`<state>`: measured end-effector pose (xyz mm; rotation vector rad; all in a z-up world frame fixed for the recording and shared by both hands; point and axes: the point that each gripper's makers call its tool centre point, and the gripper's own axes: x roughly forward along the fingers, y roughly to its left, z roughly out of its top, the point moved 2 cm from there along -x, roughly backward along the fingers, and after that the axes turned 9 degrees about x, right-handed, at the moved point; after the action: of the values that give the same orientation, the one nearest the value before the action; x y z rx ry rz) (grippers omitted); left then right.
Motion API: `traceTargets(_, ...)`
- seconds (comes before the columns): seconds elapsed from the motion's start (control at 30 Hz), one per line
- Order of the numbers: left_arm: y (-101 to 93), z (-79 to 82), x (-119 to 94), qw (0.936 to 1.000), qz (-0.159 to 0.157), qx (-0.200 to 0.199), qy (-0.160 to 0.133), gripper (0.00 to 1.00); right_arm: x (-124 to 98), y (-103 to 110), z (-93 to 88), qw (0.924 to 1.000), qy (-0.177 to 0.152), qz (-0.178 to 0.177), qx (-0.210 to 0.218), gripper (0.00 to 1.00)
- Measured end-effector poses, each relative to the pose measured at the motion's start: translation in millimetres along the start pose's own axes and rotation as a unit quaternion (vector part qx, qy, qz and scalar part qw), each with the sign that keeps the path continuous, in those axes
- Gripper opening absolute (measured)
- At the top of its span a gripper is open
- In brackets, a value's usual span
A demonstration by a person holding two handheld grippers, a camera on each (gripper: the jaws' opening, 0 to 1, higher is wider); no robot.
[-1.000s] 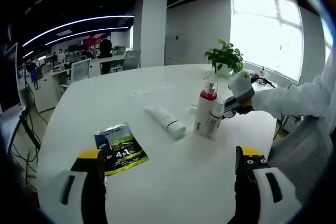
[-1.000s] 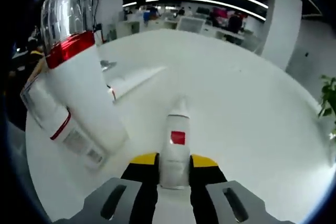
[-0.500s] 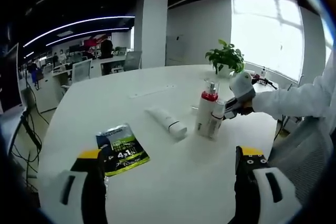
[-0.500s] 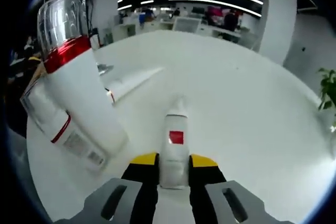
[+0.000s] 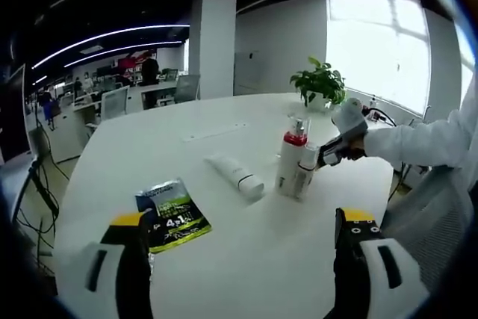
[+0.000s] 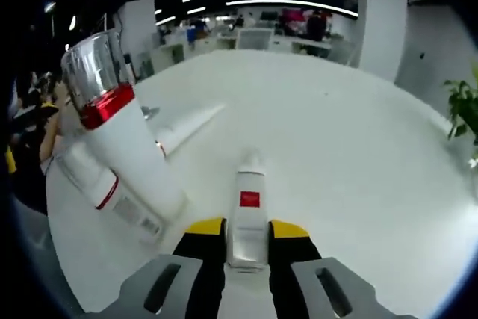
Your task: Arrange the skincare products in the storage area until every visible bottle or jar stands upright without overlapping.
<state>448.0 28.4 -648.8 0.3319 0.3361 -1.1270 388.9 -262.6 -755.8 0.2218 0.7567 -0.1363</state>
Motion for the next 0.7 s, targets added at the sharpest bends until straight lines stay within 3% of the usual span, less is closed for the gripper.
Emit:
traceTargets(0.23, -0.5, 2.1, -0.9, 1.0, 0.0, 0.001, -0.004, 0.99, -7.0, -0.2, -1.9, 0.9964, 0.003, 0.021, 0.082, 0.13)
traceTargets(0.4, -0.7, 2.7, -1.1, 1.0, -0.001, 0.002, -0.005, 0.99, -13.2, 2.9, -0.5, 0.9875, -0.004, 0.051, 0.149, 0.13)
traceTargets(0.53, -0.3, 3.1, -1.2, 1.0, 0.0, 0.002, -0.006, 0.99, -19.1, -0.9, -1.5, 0.9842, -0.006, 0.055, 0.168, 0.13)
traceTargets(0.6, -0.5, 3.1, -1.3, 1.0, 0.0, 0.002, -0.006, 0.99, -22.8, -1.4, -0.5, 0.9804, -0.012, 0.062, 0.187, 0.13)
traceTargets(0.7, -1.6, 3.0, -1.2, 1.0, -0.002, 0.003, -0.005, 0.99, -28.5, -0.4, 1.2, 0.9657, -0.022, 0.089, 0.243, 0.13)
